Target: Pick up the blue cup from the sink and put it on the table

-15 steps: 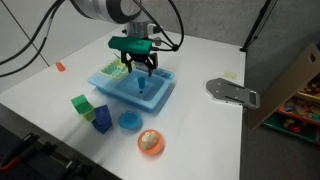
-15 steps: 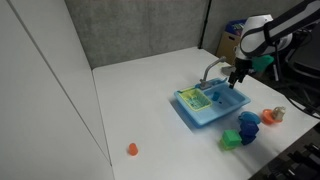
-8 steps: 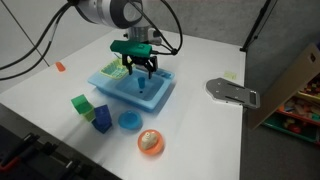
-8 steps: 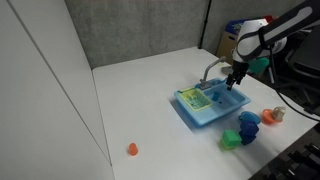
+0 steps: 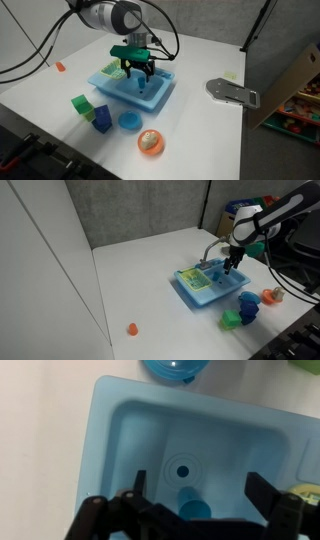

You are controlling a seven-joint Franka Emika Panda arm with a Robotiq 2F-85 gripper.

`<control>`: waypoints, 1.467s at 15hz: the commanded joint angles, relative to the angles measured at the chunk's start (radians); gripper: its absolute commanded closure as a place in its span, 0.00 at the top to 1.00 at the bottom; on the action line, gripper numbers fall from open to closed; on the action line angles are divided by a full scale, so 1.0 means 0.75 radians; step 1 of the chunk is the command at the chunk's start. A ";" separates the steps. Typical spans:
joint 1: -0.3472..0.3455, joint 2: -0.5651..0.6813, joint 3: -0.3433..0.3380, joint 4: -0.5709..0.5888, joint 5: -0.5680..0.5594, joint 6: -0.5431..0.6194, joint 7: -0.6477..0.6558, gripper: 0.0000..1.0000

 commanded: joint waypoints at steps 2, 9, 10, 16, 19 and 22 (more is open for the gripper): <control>-0.012 0.087 0.024 0.102 -0.009 0.033 -0.011 1.00; -0.018 0.175 0.054 0.167 -0.002 0.151 -0.023 1.00; -0.021 0.186 0.061 0.173 0.001 0.159 -0.027 1.00; -0.036 0.244 0.082 0.183 0.001 0.270 -0.049 1.00; -0.044 0.256 0.090 0.169 -0.001 0.342 -0.051 1.00; -0.055 0.251 0.097 0.144 0.001 0.404 -0.047 1.00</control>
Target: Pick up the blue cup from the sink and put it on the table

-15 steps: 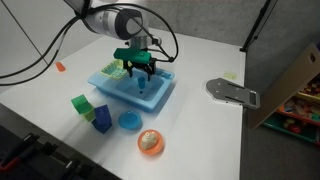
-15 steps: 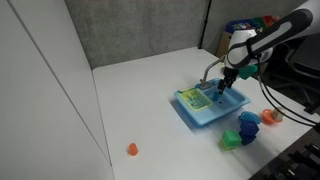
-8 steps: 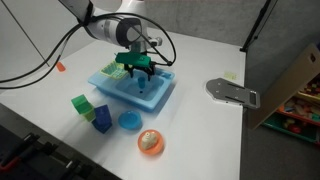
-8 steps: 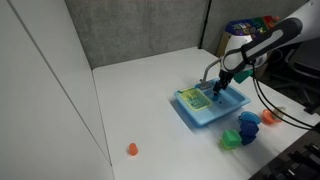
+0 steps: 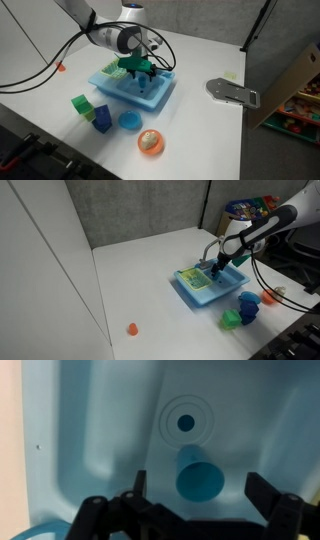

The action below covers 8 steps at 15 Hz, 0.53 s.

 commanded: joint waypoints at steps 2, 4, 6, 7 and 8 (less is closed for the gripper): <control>-0.045 0.006 0.039 -0.009 0.005 0.086 -0.035 1.00; -0.064 0.006 0.056 -0.024 0.011 0.120 -0.045 1.00; -0.082 0.005 0.073 -0.038 0.015 0.142 -0.050 1.00; -0.091 0.005 0.081 -0.046 0.018 0.155 -0.052 1.00; -0.101 0.003 0.091 -0.057 0.021 0.163 -0.054 1.00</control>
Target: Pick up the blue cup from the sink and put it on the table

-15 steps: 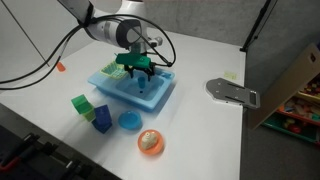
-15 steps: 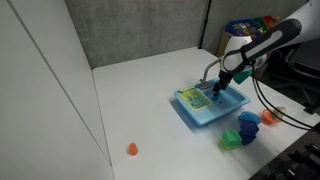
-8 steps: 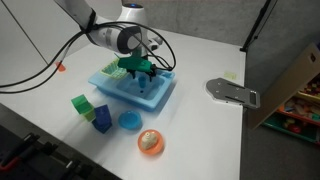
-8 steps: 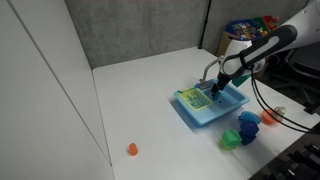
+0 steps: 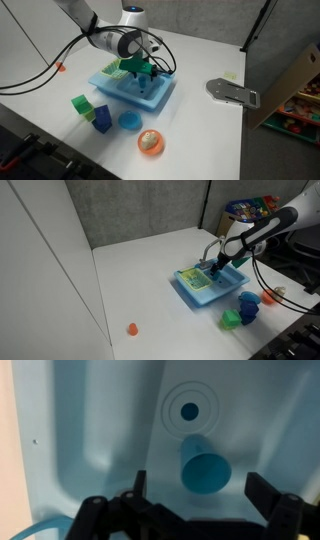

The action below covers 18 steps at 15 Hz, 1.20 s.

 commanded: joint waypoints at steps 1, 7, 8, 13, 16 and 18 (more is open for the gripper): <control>-0.053 -0.011 0.050 -0.042 0.021 0.051 -0.051 1.00; -0.073 -0.011 0.066 -0.087 0.016 0.094 -0.042 0.66; -0.072 -0.011 0.064 -0.090 0.014 0.101 -0.039 0.58; -0.060 -0.033 0.055 -0.119 0.002 0.171 -0.026 0.18; -0.059 -0.092 0.057 -0.180 -0.002 0.176 -0.018 0.17; -0.058 -0.148 0.055 -0.219 -0.005 0.134 -0.019 0.17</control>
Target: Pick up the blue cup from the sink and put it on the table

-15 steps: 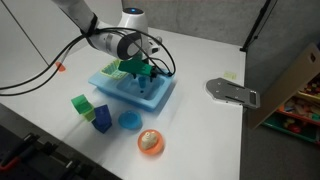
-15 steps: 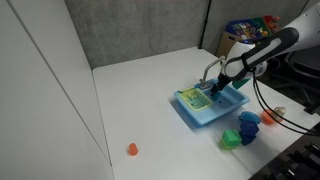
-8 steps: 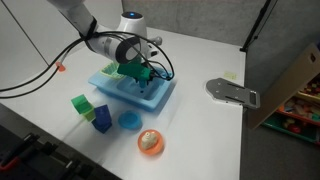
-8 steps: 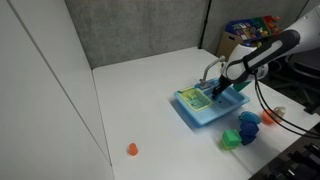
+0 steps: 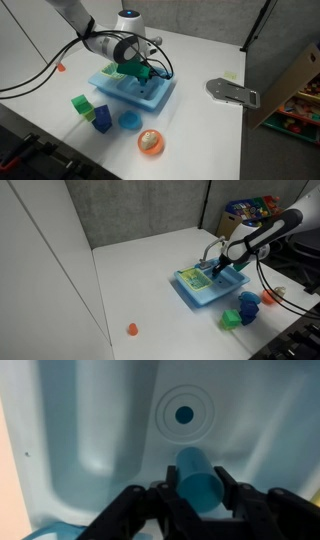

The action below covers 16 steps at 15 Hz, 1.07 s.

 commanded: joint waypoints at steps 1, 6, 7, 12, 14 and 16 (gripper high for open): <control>-0.001 -0.143 -0.005 -0.119 -0.009 -0.045 -0.006 0.17; 0.028 -0.285 -0.039 -0.149 -0.019 -0.188 0.003 0.17; 0.036 -0.309 -0.046 -0.138 -0.021 -0.245 0.003 0.17; 0.079 -0.431 -0.100 -0.125 -0.039 -0.517 0.012 0.17; 0.085 -0.479 -0.131 -0.130 -0.048 -0.593 0.016 0.17; 0.079 -0.523 -0.166 -0.141 -0.062 -0.639 0.022 0.17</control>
